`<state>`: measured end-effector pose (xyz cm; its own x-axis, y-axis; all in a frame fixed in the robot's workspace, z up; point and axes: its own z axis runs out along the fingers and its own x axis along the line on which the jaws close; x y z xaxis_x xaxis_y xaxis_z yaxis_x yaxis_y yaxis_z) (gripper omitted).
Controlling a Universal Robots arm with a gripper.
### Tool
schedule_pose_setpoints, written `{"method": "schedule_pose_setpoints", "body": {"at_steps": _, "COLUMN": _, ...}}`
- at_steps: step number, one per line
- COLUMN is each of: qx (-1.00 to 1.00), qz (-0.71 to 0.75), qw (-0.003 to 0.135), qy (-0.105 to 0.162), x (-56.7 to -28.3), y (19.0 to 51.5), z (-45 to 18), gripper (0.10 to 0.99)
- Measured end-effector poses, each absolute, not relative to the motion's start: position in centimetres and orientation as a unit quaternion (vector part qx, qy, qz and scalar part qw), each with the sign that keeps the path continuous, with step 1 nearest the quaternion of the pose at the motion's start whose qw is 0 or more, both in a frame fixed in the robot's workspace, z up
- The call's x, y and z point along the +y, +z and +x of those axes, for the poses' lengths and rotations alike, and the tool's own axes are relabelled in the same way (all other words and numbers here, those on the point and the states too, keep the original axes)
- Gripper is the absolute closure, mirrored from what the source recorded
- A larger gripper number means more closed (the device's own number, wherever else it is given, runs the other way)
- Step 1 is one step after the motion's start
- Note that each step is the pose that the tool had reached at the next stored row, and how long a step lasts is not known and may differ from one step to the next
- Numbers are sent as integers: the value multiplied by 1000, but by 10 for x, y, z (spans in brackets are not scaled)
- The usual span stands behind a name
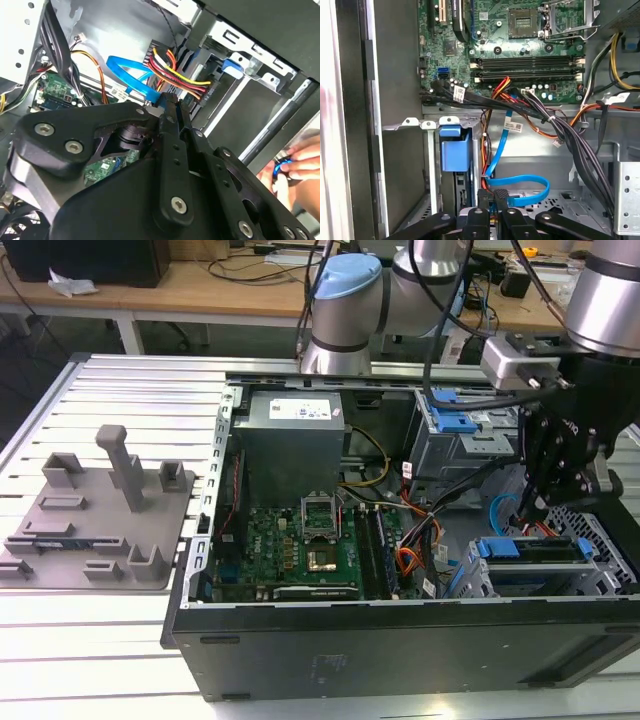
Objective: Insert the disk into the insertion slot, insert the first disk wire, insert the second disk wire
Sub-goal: 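Insert the second disk wire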
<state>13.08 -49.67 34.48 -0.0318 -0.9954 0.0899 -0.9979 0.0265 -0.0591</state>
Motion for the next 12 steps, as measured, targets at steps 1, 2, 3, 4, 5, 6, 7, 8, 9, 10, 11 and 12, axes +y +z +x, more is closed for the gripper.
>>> {"method": "schedule_pose_setpoints", "body": {"at_steps": 1, "qx": -717, "qz": 696, "qw": 8, "qy": 49, "x": -499, "y": 345, "z": 131, "gripper": 925}}
{"method": "schedule_pose_setpoints", "body": {"at_steps": 2, "qx": -717, "qz": 696, "qw": 4, "qy": 45, "x": -502, "y": 345, "z": 131, "gripper": 925}}
{"method": "schedule_pose_setpoints", "body": {"at_steps": 3, "qx": -717, "qz": 696, "qw": 2, "qy": 43, "x": -502, "y": 345, "z": 131, "gripper": 925}}
{"method": "schedule_pose_setpoints", "body": {"at_steps": 4, "qx": -715, "qz": 698, "qw": -1, "qy": 40, "x": -503, "y": 345, "z": 131, "gripper": 925}}
{"method": "schedule_pose_setpoints", "body": {"at_steps": 5, "qx": -715, "qz": 699, "qw": -3, "qy": 37, "x": -506, "y": 346, "z": 131, "gripper": 925}}
{"method": "schedule_pose_setpoints", "body": {"at_steps": 6, "qx": -714, "qz": 699, "qw": -4, "qy": 37, "x": -510, "y": 347, "z": 131, "gripper": 925}}
{"method": "schedule_pose_setpoints", "body": {"at_steps": 7, "qx": -714, "qz": 699, "qw": -4, "qy": 37, "x": -512, "y": 348, "z": 131, "gripper": 925}}
{"method": "schedule_pose_setpoints", "body": {"at_steps": 8, "qx": -714, "qz": 699, "qw": -4, "qy": 37, "x": -516, "y": 349, "z": 130, "gripper": 925}}
{"method": "schedule_pose_setpoints", "body": {"at_steps": 9, "qx": -714, "qz": 699, "qw": -4, "qy": 37, "x": -517, "y": 349, "z": 130, "gripper": 925}}
{"method": "schedule_pose_setpoints", "body": {"at_steps": 10, "qx": -714, "qz": 700, "qw": -4, "qy": 37, "x": -518, "y": 349, "z": 130, "gripper": 925}}
{"method": "schedule_pose_setpoints", "body": {"at_steps": 11, "qx": -713, "qz": 700, "qw": -4, "qy": 37, "x": -520, "y": 349, "z": 130, "gripper": 925}}
{"method": "schedule_pose_setpoints", "body": {"at_steps": 12, "qx": -713, "qz": 700, "qw": -5, "qy": 36, "x": -521, "y": 349, "z": 129, "gripper": 925}}
